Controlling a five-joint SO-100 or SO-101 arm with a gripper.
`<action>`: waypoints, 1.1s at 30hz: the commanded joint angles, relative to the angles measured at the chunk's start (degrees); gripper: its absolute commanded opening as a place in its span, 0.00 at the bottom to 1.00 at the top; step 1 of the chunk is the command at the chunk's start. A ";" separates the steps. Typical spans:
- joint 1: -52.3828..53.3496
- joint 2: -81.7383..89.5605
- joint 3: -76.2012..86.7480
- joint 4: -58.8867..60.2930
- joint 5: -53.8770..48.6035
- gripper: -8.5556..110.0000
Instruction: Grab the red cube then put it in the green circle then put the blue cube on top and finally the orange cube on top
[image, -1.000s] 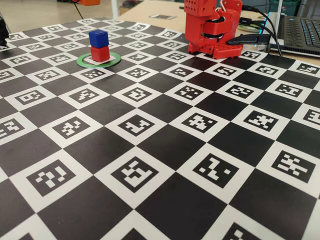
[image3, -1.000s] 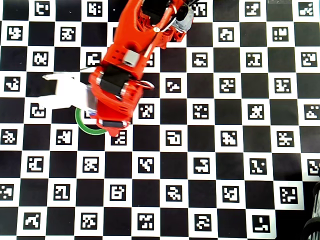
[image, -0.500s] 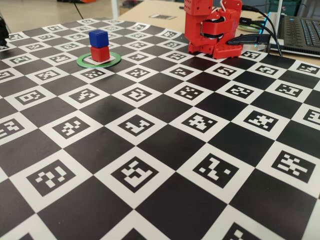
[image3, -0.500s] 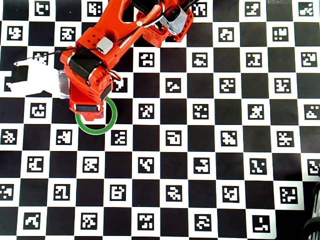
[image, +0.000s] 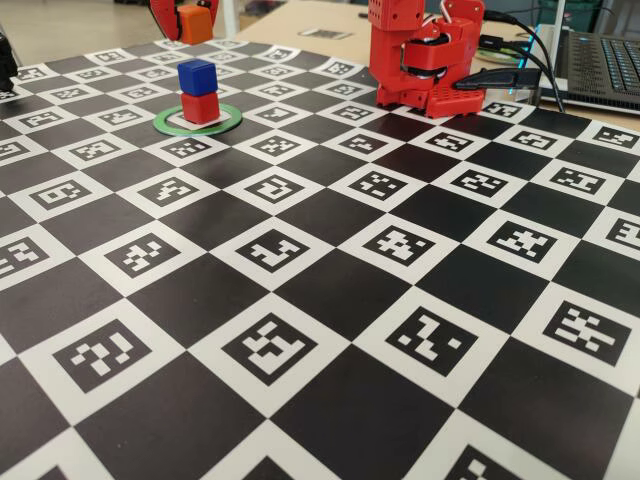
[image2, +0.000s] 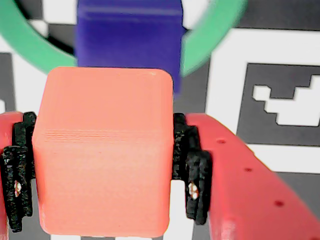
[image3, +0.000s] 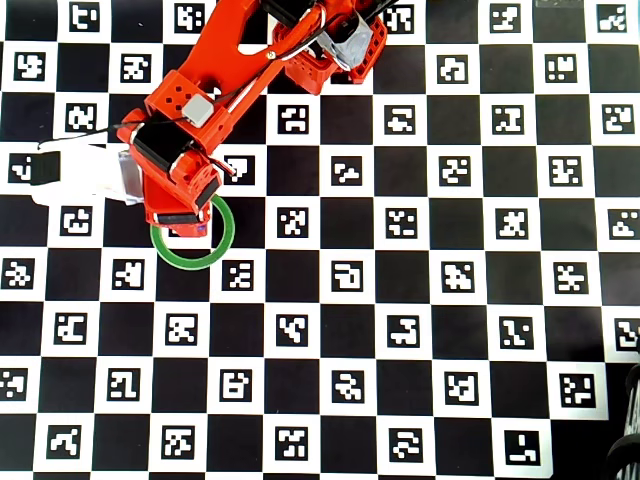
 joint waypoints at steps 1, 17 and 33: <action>0.88 7.91 -0.79 -1.41 -0.26 0.15; 0.79 12.92 5.98 -5.62 -0.97 0.15; 1.85 13.01 11.43 -10.37 -2.29 0.15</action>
